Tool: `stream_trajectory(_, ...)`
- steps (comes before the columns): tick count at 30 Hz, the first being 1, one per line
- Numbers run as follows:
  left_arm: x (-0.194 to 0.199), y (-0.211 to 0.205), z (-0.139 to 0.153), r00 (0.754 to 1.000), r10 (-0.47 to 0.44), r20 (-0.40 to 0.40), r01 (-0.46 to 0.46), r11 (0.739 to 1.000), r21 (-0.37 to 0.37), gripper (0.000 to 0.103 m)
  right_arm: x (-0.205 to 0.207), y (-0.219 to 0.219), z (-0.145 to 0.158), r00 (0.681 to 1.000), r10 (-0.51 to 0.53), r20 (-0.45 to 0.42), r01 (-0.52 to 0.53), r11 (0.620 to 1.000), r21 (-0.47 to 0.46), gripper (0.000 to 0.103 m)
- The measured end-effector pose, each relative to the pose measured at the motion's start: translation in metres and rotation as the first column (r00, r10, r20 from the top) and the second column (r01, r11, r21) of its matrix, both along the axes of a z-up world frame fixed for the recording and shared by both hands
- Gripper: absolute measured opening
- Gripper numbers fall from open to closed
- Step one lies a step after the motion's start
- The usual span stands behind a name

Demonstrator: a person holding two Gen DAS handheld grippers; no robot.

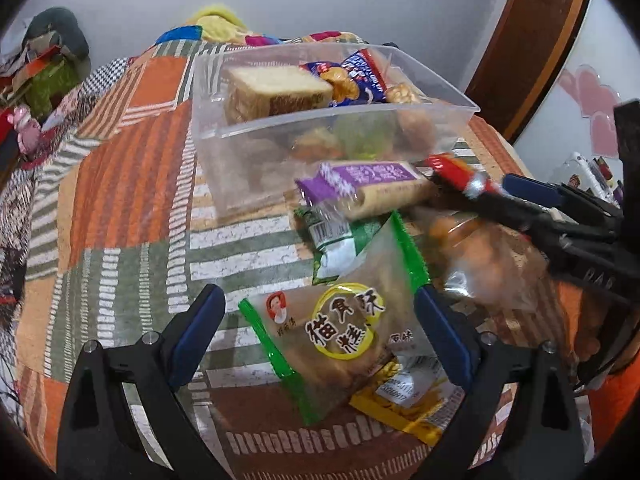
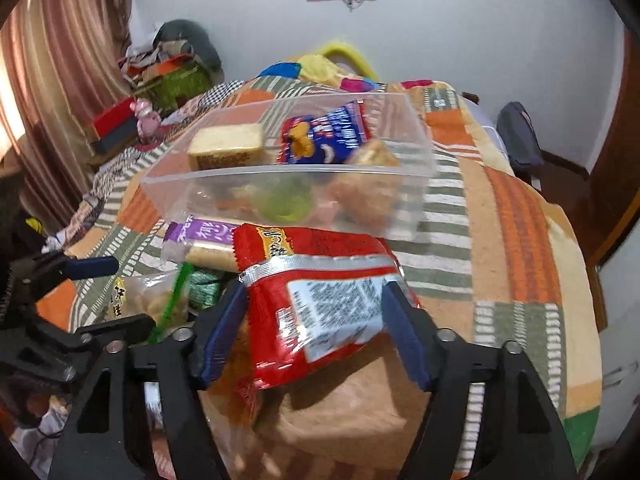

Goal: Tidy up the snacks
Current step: 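Grasp the green-edged cake bag with the left tool while the right grasps the red snack bag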

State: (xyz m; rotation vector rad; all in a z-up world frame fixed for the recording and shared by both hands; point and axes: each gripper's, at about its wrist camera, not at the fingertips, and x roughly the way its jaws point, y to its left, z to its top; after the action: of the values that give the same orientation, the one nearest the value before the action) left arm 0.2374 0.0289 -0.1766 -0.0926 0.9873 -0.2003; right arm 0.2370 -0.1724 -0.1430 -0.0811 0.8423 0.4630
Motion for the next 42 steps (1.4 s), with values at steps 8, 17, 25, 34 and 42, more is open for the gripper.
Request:
stream_trajectory(8, -0.002, 0.024, -0.007, 0.997, 0.072, -0.006, -0.072, 0.997, -0.008, 0.102, -0.014, -0.039, -0.004, 0.998, -0.05, -0.022, 0.05, 0.998, -0.027, 0.056)
stream_trajectory(17, -0.006, 0.041, -0.003, 0.994, 0.106, -0.014, -0.106, 0.994, -0.008, 0.102, -0.027, -0.059, -0.017, 0.995, -0.071, -0.074, 0.064, 0.994, -0.092, 0.056)
stream_trajectory(25, -0.006, 0.023, 0.006, 0.998, 0.06, 0.008, -0.06, 0.998, -0.002, 0.102, 0.002, -0.054, 0.0, 0.984, -0.176, -0.04, 0.176, 0.984, 0.005, 0.087)
stream_trajectory(34, 0.018, 0.013, -0.019, 0.996, 0.075, -0.038, -0.075, 0.997, 0.003, 0.102, 0.041, -0.022, -0.027, 0.972, -0.192, -0.138, 0.188, 0.981, -0.043, 0.099)
stream_trajectory(42, 0.019, 0.017, -0.025, 0.998, 0.064, -0.018, -0.064, 0.998, 0.0, 0.078, 0.046, 0.001, -0.032, 0.982, -0.134, -0.13, 0.127, 0.99, -0.063, 0.103)
